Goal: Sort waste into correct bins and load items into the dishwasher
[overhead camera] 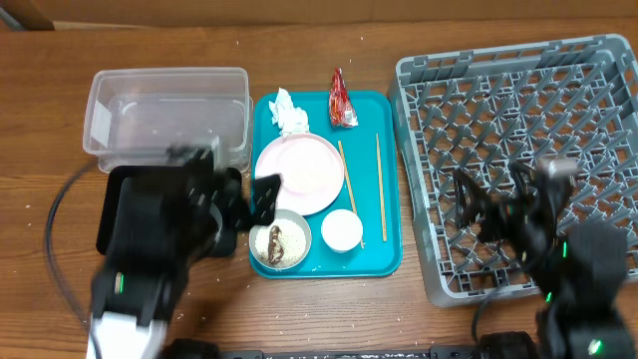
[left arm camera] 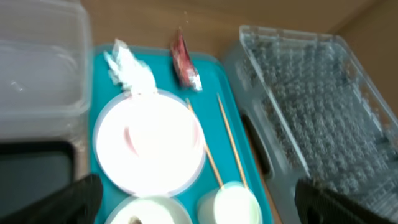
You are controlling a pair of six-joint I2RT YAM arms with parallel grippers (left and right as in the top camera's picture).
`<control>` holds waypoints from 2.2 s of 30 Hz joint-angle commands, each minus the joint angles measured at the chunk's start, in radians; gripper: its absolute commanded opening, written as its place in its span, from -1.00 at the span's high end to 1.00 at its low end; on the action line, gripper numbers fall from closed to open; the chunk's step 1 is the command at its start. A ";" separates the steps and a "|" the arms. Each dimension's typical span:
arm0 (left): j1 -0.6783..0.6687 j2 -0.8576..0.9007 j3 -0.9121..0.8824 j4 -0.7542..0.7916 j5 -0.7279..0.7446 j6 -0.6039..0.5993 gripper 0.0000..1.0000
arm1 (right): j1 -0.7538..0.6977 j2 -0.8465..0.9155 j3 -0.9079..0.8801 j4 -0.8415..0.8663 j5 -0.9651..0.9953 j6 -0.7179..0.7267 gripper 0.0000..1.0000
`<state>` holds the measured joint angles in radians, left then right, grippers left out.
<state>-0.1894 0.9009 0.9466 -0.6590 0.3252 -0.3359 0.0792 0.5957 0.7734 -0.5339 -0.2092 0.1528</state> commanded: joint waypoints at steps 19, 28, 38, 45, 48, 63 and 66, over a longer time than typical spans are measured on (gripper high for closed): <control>-0.485 0.734 0.418 -0.474 -0.202 0.059 -0.62 | -0.024 0.659 0.682 -0.529 -0.159 0.092 -1.00; -0.505 0.898 0.415 -0.450 -0.358 0.013 -0.21 | -0.025 0.659 0.682 -0.549 -0.159 0.092 -1.00; -0.449 0.904 0.546 -0.521 -0.286 0.014 0.92 | -0.026 0.660 0.682 -0.541 -0.159 0.092 -0.90; -0.204 0.828 0.716 -0.517 0.156 0.109 0.92 | -0.023 0.660 0.681 -0.537 -0.232 0.091 -0.73; -0.062 0.836 0.715 -0.438 0.595 0.197 0.92 | -0.012 0.668 0.679 -0.509 -0.381 0.083 -0.67; 0.038 0.860 0.715 -0.390 1.190 0.270 0.92 | 0.177 0.798 0.679 -0.215 -0.793 -0.014 -0.85; 0.037 0.859 0.715 -0.391 1.192 0.269 0.92 | 0.181 0.802 0.679 -0.160 -0.856 -0.023 -0.73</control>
<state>-0.1444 1.7592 1.6543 -1.0504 1.4231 -0.0963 0.2562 1.3914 1.4269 -0.7223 -0.9485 0.1673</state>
